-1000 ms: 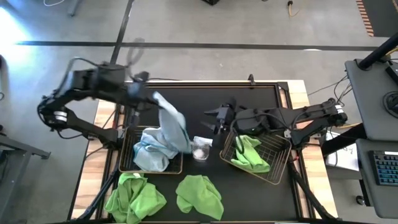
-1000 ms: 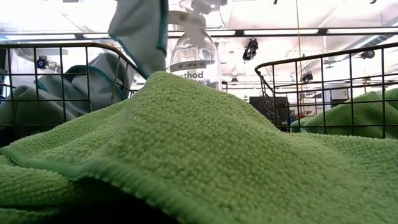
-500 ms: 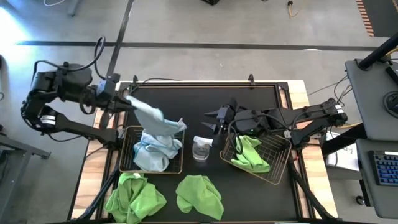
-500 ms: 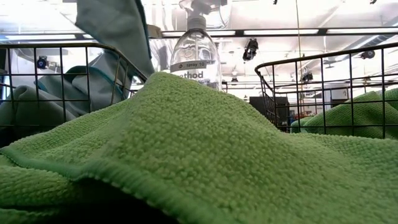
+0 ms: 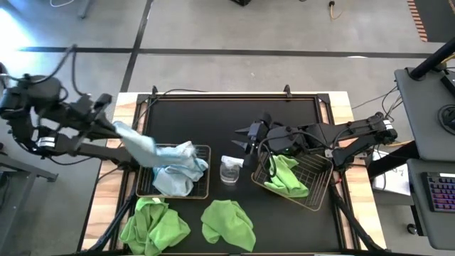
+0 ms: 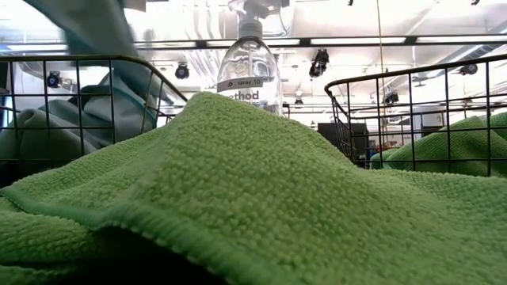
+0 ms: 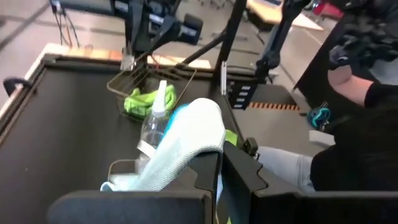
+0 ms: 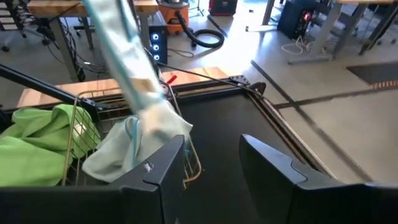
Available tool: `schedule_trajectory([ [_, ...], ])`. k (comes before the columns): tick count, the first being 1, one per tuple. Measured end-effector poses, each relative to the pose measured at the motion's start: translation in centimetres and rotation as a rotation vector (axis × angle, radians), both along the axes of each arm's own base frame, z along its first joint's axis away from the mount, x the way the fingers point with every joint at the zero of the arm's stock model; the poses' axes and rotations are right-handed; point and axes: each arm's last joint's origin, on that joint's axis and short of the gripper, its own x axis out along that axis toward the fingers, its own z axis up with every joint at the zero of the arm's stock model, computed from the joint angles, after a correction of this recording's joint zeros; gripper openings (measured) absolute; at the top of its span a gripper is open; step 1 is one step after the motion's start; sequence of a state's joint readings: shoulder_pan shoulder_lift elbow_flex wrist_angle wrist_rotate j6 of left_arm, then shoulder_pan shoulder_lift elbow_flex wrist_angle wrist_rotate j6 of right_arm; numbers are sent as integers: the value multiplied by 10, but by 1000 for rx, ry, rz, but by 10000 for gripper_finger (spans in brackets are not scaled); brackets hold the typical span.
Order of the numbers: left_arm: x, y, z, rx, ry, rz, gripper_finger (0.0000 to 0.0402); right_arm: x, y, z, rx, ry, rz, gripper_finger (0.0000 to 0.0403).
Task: Sort microfiber towel by color & place in baskets
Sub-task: Put the blue microfiber towel into the left wire basket
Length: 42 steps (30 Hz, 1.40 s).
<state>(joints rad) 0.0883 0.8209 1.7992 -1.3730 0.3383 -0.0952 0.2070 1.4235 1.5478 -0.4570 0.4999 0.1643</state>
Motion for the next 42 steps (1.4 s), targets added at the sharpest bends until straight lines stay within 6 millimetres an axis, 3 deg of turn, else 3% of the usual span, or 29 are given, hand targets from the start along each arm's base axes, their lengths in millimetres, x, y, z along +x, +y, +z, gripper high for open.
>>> schedule_trajectory([
  [5, -24, -1, -4, 15, -59, 31, 0, -1, 0, -1, 31, 0, -14, 148],
  [10, -21, -1, -22, -7, -37, 47, 0, -1, 0, -1, 62, -11, -26, 148],
  [19, 14, 2, -82, -82, 105, 79, 0, -1, 0, -2, 106, -16, -43, 148],
  [27, 44, 5, -124, -95, 185, 86, 0, -5, -1, -10, 115, 70, -62, 148],
  [35, 70, 7, -151, -150, 217, 114, 0, -9, -2, -18, 157, 126, -99, 148],
  [42, 82, 6, -156, -250, 292, 67, 1, -9, -2, -22, 153, 153, -102, 148],
])
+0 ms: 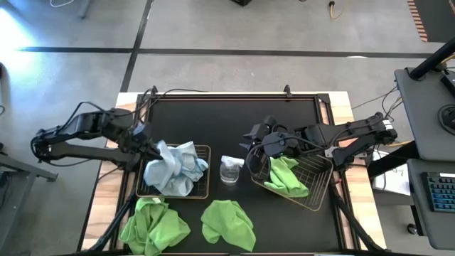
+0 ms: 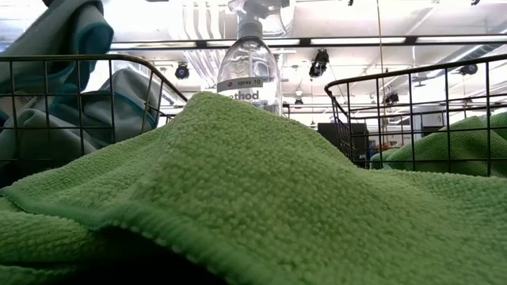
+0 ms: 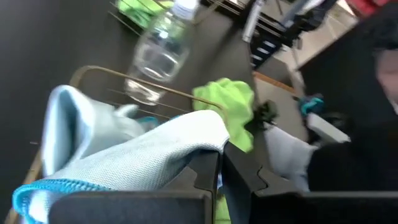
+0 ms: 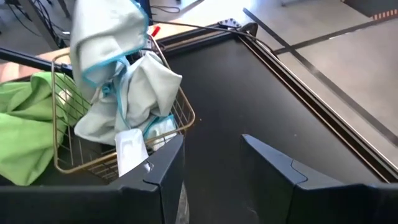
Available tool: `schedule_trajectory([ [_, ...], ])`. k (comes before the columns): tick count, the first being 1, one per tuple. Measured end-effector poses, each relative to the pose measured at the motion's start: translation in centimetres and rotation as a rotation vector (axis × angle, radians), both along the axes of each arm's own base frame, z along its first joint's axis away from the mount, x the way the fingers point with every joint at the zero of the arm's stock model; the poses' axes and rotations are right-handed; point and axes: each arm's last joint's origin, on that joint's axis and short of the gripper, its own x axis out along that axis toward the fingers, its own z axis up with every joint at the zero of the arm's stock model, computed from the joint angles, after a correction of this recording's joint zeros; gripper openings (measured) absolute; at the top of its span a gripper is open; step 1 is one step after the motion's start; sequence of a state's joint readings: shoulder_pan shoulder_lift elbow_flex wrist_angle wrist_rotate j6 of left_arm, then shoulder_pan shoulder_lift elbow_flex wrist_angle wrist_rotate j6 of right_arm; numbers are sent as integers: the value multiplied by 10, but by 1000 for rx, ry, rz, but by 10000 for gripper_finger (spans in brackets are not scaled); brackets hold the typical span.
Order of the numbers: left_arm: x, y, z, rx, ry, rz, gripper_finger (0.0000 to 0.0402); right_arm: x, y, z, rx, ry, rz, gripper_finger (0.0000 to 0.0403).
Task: Sort microfiber towel by color & place in baskets
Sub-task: Put the blue microfiber towel into the left wire basket, then put the green microfiber towel into the right wire basket
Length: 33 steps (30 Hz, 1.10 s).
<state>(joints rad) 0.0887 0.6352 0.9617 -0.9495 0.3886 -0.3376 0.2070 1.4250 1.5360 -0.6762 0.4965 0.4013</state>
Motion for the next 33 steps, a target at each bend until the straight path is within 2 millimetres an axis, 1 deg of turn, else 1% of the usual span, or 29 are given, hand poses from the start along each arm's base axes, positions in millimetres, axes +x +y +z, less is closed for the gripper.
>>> schedule_trajectory([
  [4, 5, -1, 0, -50, 18, -47, 19, 0, 0, -1, -1, 7, 0, 148],
  [12, 10, -1, -3, -59, 57, -52, 74, -1, 0, -2, -1, 23, 1, 148],
  [15, 7, -1, -5, -60, 88, -48, 83, -3, 0, -5, -1, 58, 3, 148],
  [20, 6, -1, -5, -59, 89, -46, 84, -9, 2, -13, 117, 148, 39, 148],
  [26, 10, -1, 3, -46, -14, -49, 84, -15, 14, -17, 193, 186, 54, 148],
  [30, 13, -1, 8, -34, -86, -81, 84, -18, 28, -17, 267, 203, 129, 148],
  [33, 14, -1, 11, -31, -123, -93, 84, -16, 41, -23, 300, 219, 157, 148],
])
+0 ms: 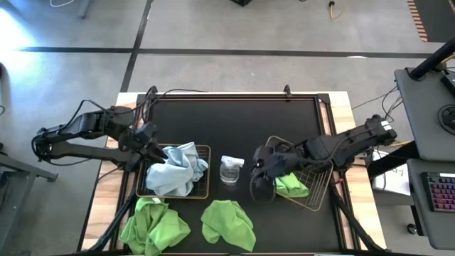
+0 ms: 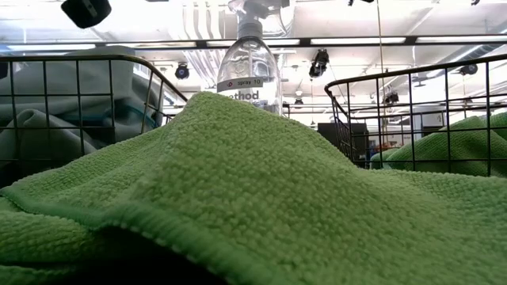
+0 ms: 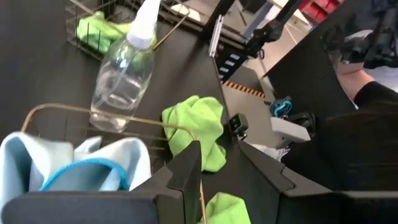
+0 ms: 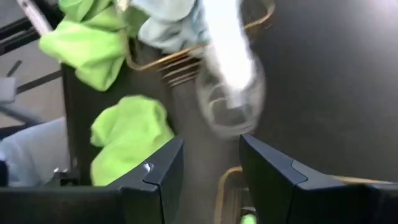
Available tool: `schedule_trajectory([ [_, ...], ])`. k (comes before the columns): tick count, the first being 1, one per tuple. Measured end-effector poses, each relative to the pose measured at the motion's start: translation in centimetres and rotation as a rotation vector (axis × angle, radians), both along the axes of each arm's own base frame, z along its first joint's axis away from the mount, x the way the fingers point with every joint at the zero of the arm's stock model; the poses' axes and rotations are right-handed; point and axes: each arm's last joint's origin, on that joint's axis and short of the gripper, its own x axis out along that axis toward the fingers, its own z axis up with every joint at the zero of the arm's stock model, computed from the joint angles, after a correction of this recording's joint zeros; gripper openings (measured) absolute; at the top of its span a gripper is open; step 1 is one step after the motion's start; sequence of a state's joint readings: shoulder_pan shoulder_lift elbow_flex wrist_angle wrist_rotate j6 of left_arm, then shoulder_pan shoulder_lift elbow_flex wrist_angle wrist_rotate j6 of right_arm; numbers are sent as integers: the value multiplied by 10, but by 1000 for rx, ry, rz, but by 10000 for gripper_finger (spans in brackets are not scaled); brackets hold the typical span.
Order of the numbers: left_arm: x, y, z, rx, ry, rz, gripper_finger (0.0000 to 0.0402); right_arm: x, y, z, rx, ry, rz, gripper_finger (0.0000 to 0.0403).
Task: Sort microfiber towel by color & place in baskets
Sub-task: Put the green microfiber towel into the right wire basket
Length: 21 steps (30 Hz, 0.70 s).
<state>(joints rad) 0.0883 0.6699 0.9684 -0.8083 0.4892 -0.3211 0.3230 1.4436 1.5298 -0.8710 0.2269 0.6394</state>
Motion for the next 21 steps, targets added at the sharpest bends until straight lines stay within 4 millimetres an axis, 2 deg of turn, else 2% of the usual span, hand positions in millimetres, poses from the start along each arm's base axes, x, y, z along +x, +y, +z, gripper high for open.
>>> schedule_trajectory([
  [4, 2, 0, 0, 35, -17, -19, 84, 14, 19, -18, 34, 27, 2, 148],
  [11, 7, 1, 0, 67, -34, -36, 85, 41, 50, -63, 150, 156, 114, 148],
  [16, 8, 1, 1, 69, -52, -35, 85, 58, 60, -92, 189, 236, 116, 148],
  [21, 9, 1, 3, 70, -76, -34, 85, 76, 69, -107, 228, 257, 146, 148],
])
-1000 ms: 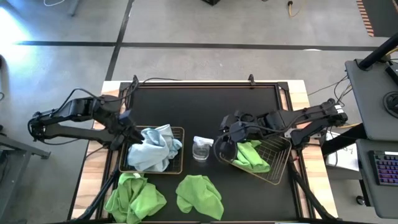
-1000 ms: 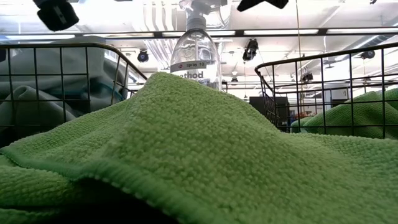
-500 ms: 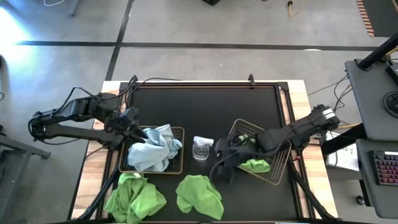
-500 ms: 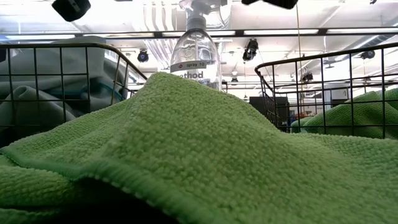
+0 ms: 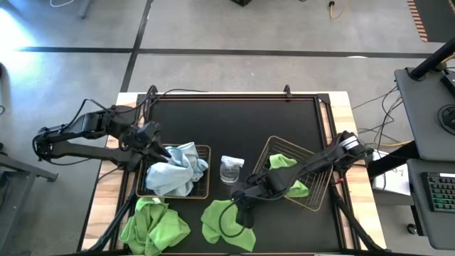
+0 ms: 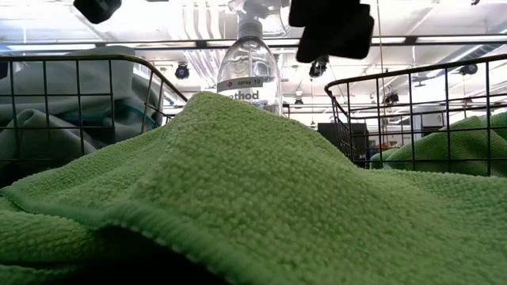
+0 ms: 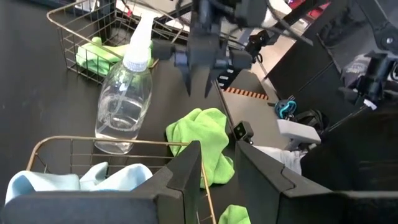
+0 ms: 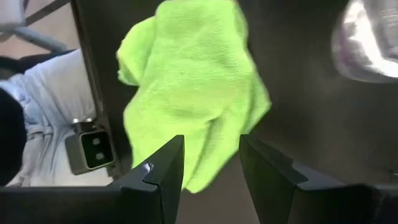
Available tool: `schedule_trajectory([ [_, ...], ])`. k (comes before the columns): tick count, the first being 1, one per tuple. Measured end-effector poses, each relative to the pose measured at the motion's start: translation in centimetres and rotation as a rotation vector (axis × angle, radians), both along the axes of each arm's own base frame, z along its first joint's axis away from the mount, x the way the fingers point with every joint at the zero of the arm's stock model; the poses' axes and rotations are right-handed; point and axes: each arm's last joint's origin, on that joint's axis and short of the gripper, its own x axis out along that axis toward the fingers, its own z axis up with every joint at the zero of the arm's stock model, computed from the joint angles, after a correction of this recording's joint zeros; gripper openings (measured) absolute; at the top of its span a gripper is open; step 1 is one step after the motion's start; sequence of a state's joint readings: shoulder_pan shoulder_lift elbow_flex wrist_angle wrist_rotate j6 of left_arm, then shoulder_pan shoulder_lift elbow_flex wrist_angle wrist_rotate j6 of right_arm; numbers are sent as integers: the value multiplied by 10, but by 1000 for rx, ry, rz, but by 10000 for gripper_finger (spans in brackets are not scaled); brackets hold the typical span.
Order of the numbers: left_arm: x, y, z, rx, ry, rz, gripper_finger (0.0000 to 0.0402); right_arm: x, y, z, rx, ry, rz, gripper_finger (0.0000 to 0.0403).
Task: Sort microfiber towel by color & place in baskets
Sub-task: Put the green microfiber towel into the right wire basket
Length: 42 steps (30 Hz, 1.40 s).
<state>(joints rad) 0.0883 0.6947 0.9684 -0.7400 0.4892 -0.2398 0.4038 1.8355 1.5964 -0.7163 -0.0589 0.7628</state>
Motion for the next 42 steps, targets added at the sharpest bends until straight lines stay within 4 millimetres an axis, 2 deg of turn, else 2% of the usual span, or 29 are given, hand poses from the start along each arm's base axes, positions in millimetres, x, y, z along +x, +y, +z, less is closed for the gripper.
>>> schedule_trajectory([
  [9, 0, 0, 1, 11, -13, -5, 85, 26, 11, -10, -7, -12, 26, 148],
  [17, -1, 0, 1, 19, -21, -8, 85, 44, 22, -28, 24, 17, 110, 148],
  [24, -3, 0, 2, 19, -28, -8, 85, 46, 29, -49, 77, 96, 141, 148],
  [36, -3, 0, 2, 11, -26, -4, 84, 42, 42, -58, 123, 140, 164, 148],
  [42, -3, 0, 2, 4, -23, -1, 84, 42, 47, -69, 117, 171, 151, 148],
])
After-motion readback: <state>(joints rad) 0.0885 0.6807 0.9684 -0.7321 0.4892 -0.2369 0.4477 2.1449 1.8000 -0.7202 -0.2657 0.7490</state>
